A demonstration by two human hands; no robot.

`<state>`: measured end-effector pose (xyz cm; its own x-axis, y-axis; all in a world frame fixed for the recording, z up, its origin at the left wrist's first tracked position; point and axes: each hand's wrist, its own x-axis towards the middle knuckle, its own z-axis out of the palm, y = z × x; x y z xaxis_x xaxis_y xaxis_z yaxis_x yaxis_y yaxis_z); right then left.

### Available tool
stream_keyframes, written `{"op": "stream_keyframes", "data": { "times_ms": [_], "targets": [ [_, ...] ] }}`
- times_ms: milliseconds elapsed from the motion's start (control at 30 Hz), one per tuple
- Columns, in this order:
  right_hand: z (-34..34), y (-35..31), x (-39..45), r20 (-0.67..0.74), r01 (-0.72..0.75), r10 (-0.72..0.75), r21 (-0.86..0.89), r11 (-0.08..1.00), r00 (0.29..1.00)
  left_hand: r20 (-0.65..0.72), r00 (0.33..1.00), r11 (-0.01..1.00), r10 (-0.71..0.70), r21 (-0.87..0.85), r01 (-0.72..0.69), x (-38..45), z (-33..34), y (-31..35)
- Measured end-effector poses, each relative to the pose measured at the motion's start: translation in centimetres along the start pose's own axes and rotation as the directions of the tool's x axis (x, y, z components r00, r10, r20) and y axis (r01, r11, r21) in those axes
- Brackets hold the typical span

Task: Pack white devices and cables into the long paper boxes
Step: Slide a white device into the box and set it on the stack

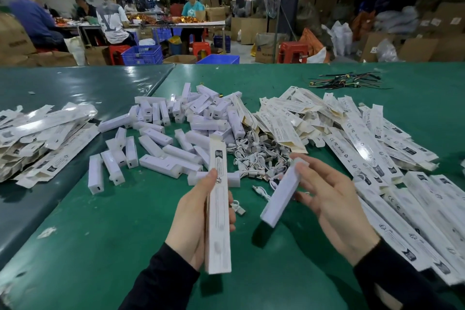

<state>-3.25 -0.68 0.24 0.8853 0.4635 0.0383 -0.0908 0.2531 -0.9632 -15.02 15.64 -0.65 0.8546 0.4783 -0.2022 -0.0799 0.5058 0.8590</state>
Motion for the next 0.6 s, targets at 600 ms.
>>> {"op": "stream_keyframes", "data": {
  "times_ms": [600],
  "targets": [
    [1.5,-0.2,-1.0,0.228,-0.066,0.041,0.103,0.992,0.973,0.216,0.939,0.964,-0.267,0.073,0.257,-0.3,0.8,-0.4]
  ]
}}
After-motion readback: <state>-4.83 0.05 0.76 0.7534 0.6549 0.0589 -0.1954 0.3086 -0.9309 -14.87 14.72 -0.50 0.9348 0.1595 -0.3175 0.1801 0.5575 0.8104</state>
